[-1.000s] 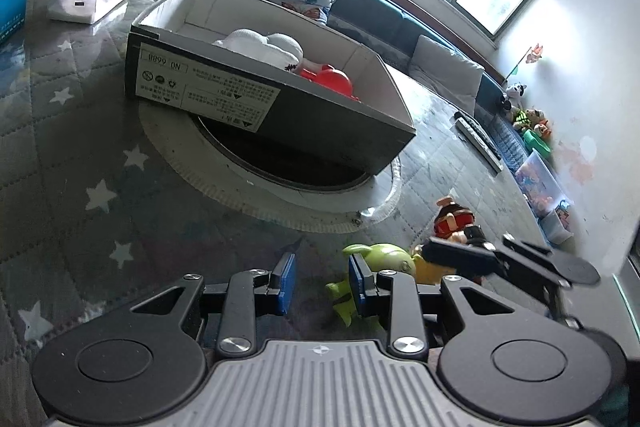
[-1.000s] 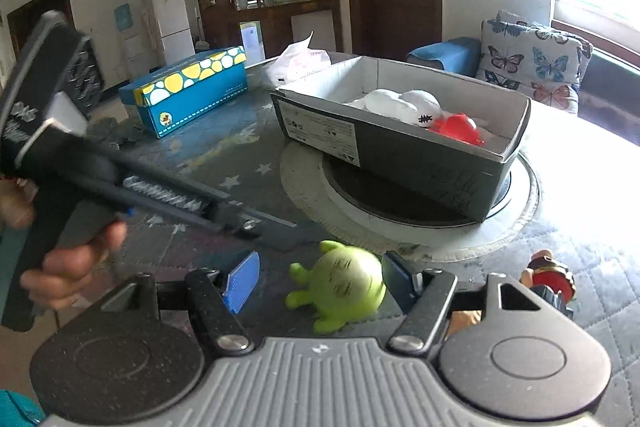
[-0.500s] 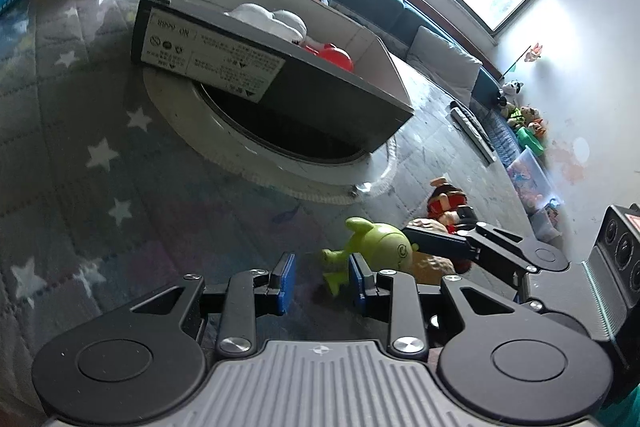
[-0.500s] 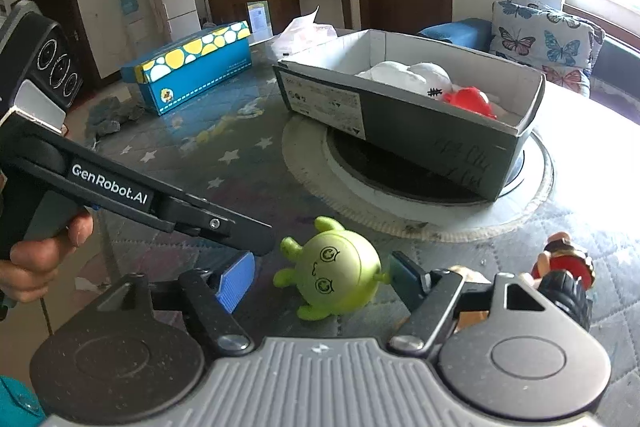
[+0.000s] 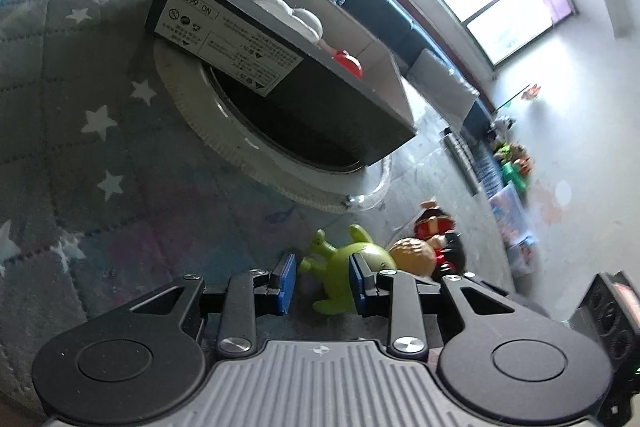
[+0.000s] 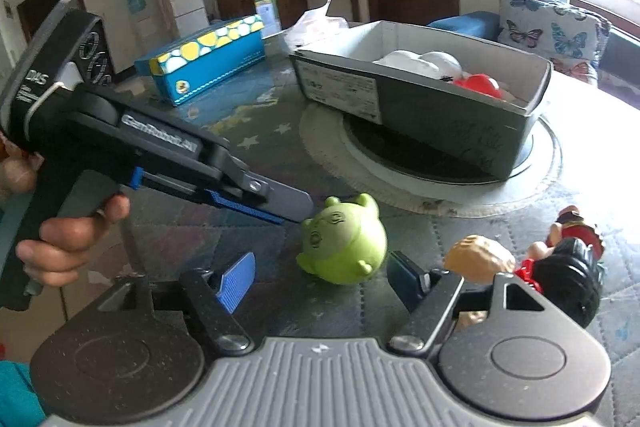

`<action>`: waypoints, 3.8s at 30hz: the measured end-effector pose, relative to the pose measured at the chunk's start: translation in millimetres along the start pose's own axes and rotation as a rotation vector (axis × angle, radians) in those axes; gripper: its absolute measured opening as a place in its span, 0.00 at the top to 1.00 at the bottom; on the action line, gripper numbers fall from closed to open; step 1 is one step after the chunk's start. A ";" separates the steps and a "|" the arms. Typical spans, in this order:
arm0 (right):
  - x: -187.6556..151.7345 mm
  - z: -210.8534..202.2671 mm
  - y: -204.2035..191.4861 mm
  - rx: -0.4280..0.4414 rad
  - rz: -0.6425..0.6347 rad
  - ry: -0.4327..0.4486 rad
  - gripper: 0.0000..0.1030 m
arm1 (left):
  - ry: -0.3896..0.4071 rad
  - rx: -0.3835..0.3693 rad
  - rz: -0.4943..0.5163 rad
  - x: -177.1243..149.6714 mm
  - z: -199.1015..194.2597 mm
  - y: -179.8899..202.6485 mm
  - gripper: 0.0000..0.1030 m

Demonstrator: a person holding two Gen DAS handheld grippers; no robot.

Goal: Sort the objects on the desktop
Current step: 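Close the left tool on the green alien figure and lift it, then carry the green alien over the shoebox and open the left tool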

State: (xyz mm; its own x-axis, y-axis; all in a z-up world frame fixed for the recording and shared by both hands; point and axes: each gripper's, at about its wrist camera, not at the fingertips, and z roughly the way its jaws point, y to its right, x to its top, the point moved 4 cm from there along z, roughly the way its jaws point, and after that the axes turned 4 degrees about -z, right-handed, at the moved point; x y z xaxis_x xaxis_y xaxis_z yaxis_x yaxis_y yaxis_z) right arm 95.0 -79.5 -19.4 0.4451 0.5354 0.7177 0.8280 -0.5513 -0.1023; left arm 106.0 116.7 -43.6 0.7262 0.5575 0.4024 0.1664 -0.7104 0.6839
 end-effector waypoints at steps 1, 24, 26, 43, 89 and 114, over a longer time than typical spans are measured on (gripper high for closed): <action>0.3 0.5 1.0 -0.006 0.003 0.001 0.27 | 0.002 -0.008 -0.006 0.2 -0.4 0.3 0.69; 4.6 13.2 11.5 -0.015 0.058 0.010 0.44 | -0.056 -0.061 -0.202 4.7 14.1 -1.9 0.62; 5.3 14.3 11.5 -0.016 0.060 0.012 0.44 | -0.052 -0.056 -0.202 6.4 14.7 -1.1 0.62; 6.0 21.5 9.8 -0.036 0.072 0.001 0.49 | -0.064 -0.028 -0.241 11.1 24.8 -0.5 0.60; 83.0 -9.1 28.8 -0.111 0.047 0.165 0.53 | 0.052 -0.080 -0.019 88.4 -3.2 66.4 0.59; 150.7 118.9 128.2 -0.084 0.147 0.010 0.53 | -0.024 0.021 -0.035 196.6 97.9 17.7 0.59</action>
State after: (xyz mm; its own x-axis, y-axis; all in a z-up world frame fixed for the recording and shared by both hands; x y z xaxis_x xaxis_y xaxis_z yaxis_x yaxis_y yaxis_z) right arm 308.7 6.6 -6.2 0.5552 0.4391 0.7064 0.7228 -0.6748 -0.1486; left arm 317.0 171.7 -12.0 0.7356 0.5715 0.3638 0.2052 -0.6997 0.6843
